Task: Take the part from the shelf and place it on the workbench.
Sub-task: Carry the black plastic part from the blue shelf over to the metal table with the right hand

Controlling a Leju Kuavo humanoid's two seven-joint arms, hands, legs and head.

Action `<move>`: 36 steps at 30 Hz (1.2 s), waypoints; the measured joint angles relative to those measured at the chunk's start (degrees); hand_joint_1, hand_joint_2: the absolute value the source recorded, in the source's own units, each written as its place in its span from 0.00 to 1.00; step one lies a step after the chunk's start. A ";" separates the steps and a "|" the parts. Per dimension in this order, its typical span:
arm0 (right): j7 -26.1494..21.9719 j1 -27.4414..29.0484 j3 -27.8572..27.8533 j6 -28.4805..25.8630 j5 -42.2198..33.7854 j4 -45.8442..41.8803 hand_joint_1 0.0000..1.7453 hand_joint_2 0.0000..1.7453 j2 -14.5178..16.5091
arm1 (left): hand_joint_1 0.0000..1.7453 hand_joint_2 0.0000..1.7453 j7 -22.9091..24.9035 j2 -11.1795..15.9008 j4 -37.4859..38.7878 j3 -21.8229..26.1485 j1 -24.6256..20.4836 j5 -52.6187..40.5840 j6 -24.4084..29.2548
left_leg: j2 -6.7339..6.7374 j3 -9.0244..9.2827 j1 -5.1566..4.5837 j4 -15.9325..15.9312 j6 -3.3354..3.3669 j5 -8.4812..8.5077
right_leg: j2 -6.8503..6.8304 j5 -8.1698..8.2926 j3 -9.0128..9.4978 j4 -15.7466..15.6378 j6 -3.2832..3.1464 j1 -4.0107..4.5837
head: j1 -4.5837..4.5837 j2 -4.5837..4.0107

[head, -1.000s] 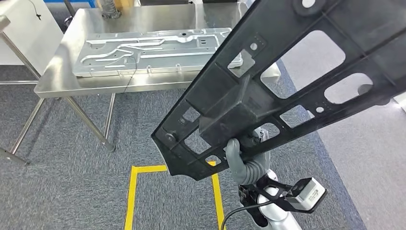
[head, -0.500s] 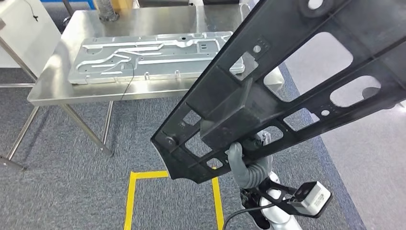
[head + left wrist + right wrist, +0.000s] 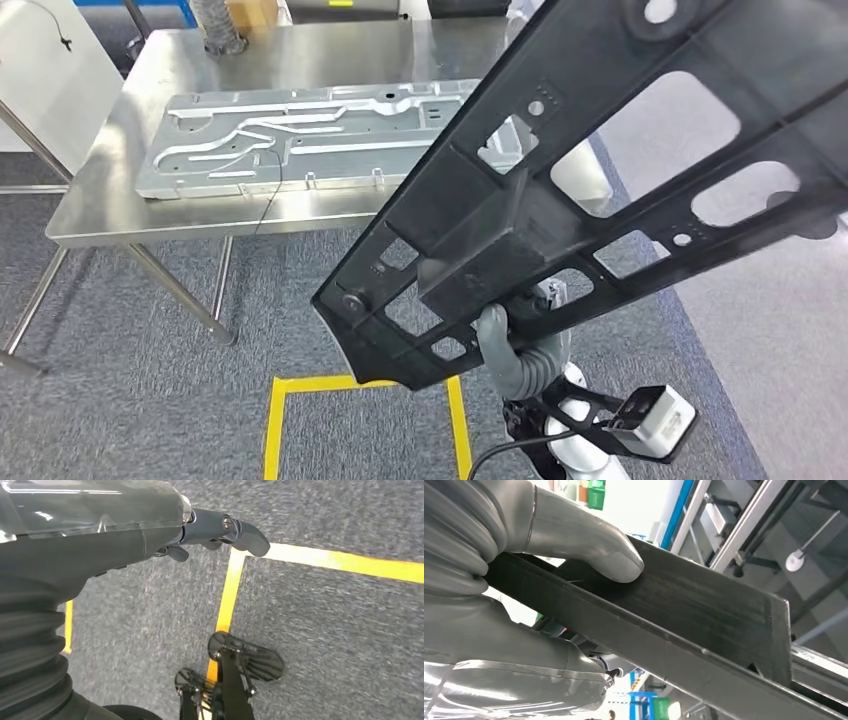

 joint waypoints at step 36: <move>-0.03 2.00 -2.61 -0.13 2.21 -4.25 1.00 1.00 1.19 | 0.00 1.00 -0.53 0.07 0.00 2.55 -0.17 -1.46 0.20 | -0.40 2.59 -0.29 -0.81 0.90 -1.74 | 0.35 -5.02 -10.36 15.57 0.36 0.17 | 0.01 0.00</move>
